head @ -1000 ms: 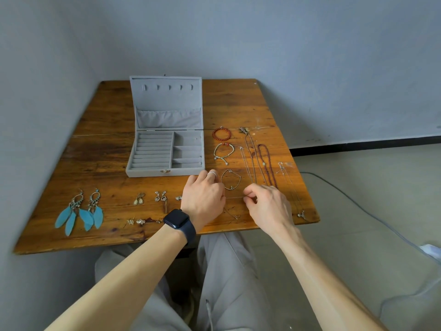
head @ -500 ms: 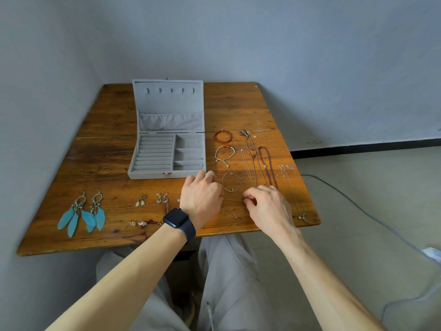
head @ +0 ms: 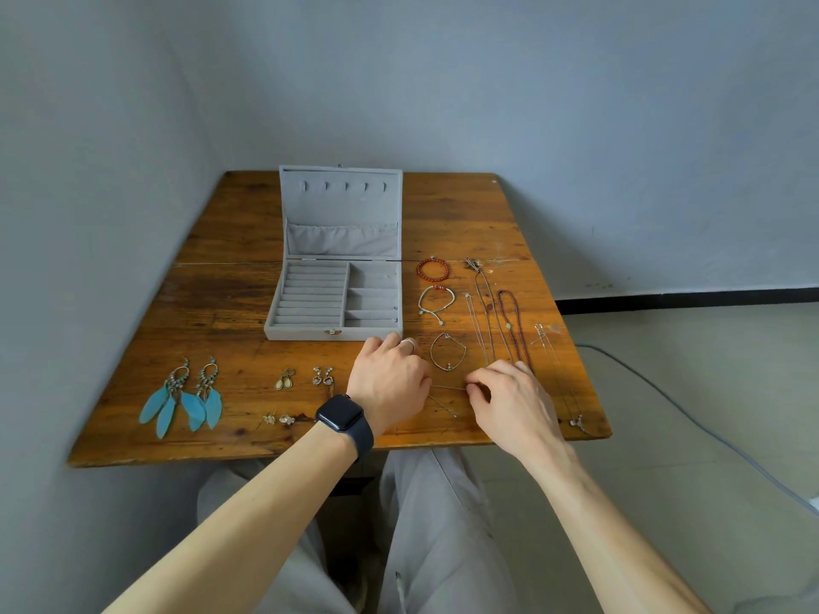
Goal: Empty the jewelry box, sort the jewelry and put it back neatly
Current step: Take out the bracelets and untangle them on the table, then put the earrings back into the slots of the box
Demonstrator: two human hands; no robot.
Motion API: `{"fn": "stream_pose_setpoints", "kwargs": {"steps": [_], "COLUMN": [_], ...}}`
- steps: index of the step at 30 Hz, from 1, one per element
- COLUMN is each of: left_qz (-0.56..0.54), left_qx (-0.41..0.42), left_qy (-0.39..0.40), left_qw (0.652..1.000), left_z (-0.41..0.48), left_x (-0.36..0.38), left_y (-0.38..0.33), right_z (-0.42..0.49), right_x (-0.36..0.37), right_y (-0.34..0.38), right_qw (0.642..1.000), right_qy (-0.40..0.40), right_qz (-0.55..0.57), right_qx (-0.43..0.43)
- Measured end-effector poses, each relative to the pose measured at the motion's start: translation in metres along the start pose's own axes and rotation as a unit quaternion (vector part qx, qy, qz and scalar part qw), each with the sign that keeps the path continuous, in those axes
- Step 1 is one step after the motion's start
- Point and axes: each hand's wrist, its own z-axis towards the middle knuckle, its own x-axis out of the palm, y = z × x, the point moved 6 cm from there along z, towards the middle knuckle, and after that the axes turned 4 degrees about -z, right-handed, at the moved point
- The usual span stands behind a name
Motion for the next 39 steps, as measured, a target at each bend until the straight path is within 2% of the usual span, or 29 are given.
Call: {"fn": "stream_pose_setpoints", "kwargs": {"steps": [5, 12, 21, 26, 32, 35, 39], "left_qz": [-0.036, -0.076, -0.086, -0.052, -0.041, -0.060, -0.095], "left_qx": [-0.002, -0.068, -0.205, -0.274, -0.326, -0.347, -0.367], "left_qy": [-0.020, -0.085, -0.152, -0.150, -0.108, -0.086, -0.065], "left_qw": [0.999, 0.991, 0.963, 0.949, 0.938, 0.932, 0.923], "left_z": [-0.008, -0.039, -0.111, -0.149, -0.167, -0.167, -0.159], "left_x": [-0.004, -0.023, -0.058, -0.069, -0.074, -0.072, -0.065], "left_y": [0.008, 0.046, 0.150, 0.210, 0.264, 0.279, 0.291], "right_z": [-0.003, -0.006, 0.011, 0.030, 0.050, 0.062, 0.076], "right_x": [-0.008, -0.017, 0.000, 0.015, 0.037, 0.054, 0.080], "right_y": [0.008, 0.037, 0.144, 0.214, 0.284, 0.308, 0.327], "right_qw": [1.000, 0.996, 0.980, 0.966, 0.953, 0.952, 0.959], "right_qy": [0.004, -0.007, 0.004, 0.021, 0.039, 0.060, 0.107], "right_qz": [0.014, 0.061, 0.104, 0.095, 0.067, 0.060, 0.053], "right_qx": [-0.021, -0.059, -0.169, -0.241, -0.292, -0.296, -0.256]}}
